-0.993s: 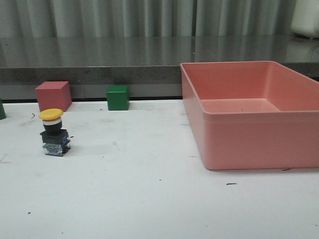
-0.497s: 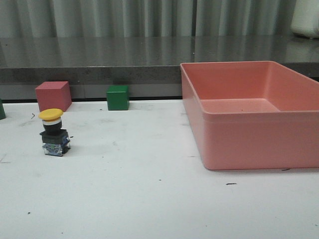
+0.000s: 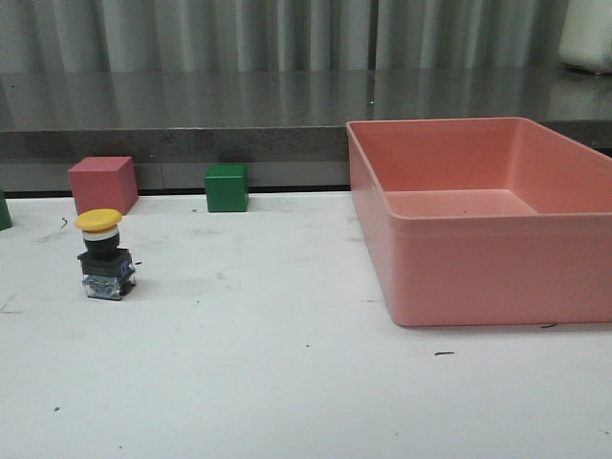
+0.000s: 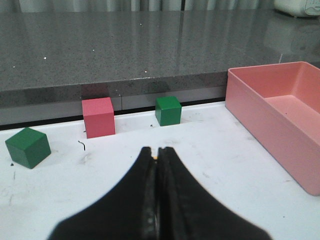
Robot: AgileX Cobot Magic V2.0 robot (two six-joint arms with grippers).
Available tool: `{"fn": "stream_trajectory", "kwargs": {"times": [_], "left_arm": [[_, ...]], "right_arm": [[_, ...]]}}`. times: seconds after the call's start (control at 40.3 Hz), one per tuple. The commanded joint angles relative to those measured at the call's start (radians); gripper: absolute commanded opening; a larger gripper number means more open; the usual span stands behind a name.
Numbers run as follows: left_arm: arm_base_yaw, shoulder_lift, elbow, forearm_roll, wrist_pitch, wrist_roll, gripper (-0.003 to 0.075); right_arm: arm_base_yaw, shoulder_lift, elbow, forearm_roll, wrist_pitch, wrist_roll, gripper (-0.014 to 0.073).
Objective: Place and stand button with both arms
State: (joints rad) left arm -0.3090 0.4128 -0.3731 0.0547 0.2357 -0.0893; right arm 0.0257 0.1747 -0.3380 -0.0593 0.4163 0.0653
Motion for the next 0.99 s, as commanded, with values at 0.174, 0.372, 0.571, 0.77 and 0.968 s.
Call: {"fn": "stream_trajectory", "kwargs": {"times": [0.174, 0.372, 0.571, 0.77, 0.968], "left_arm": [[0.112, -0.265, 0.217, -0.067, -0.086, -0.003, -0.002], [0.248, -0.408, 0.317, -0.088, -0.086, -0.003, -0.002], [0.351, -0.439, 0.371, -0.091, -0.115, -0.003, -0.002], [0.381, -0.439, 0.398, -0.091, -0.172, -0.003, -0.002], [0.381, -0.439, 0.398, -0.091, -0.172, -0.003, -0.002]], "right_arm": [[-0.004, 0.008, -0.026, -0.015, -0.086, -0.01, -0.0062], [-0.004, 0.008, -0.026, -0.015, -0.086, -0.01, -0.0062], [-0.004, 0.008, -0.026, -0.015, -0.084, -0.01, -0.0062], [-0.004, 0.008, -0.026, -0.015, -0.084, -0.01, -0.0062], [-0.004, 0.008, -0.026, -0.015, -0.084, -0.01, -0.0062]]}}
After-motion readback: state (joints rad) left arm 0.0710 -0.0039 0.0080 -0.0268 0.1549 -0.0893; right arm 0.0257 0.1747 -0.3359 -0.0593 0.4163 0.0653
